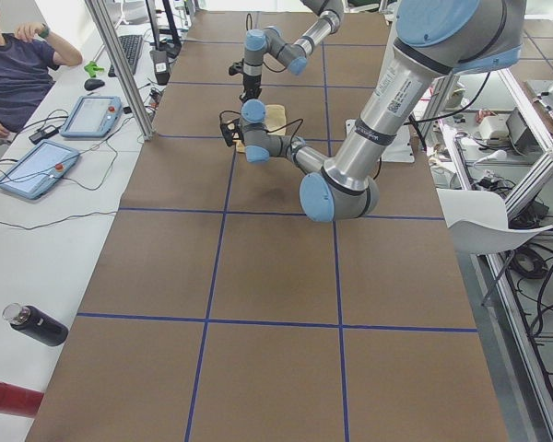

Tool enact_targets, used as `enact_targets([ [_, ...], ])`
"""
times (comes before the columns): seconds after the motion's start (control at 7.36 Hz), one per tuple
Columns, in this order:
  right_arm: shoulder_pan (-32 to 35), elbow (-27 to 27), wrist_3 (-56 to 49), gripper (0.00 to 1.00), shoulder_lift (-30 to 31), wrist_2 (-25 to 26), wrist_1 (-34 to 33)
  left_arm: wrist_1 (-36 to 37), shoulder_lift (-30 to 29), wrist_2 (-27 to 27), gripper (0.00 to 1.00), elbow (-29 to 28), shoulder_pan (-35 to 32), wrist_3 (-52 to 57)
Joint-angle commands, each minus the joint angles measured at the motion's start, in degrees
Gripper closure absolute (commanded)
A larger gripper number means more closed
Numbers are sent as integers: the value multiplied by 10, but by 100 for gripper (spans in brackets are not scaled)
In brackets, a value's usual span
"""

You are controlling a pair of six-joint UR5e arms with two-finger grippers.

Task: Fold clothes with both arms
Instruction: 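Lift the near end with both grippers and fold it onto the far end, then open both grippers and raise the left gripper away from the shirt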

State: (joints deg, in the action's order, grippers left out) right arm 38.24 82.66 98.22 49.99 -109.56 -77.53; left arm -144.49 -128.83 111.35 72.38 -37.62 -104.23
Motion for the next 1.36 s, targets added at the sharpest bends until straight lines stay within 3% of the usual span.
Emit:
enact_targets([
  [0.0, 0, 0, 2, 100, -1, 0, 13, -2, -3, 1, 82, 6, 0, -1],
  [0.14, 0, 1, 6, 76, -1, 0, 14, -2, -3, 1, 50, 8, 0, -3],
  [0.27, 0, 0, 2, 4, -1, 2, 13, -2, -1, 1, 20, 14, 0, -3],
  [0.41, 0, 2, 1, 0, 0, 0, 15, 1, 3, 2, 1, 19, -1, -2],
  [0.68, 2, 22, -13, 0, 1, -11, 22, 8, 40, 3, 1, 72, -7, 5],
  [0.95, 0, 68, -16, 0, 9, -35, 16, 27, 110, 52, 1, 147, -38, 7],
  [1.22, -45, 70, -69, 0, 12, -9, 8, 31, 137, 69, 1, 169, -58, 32],
])
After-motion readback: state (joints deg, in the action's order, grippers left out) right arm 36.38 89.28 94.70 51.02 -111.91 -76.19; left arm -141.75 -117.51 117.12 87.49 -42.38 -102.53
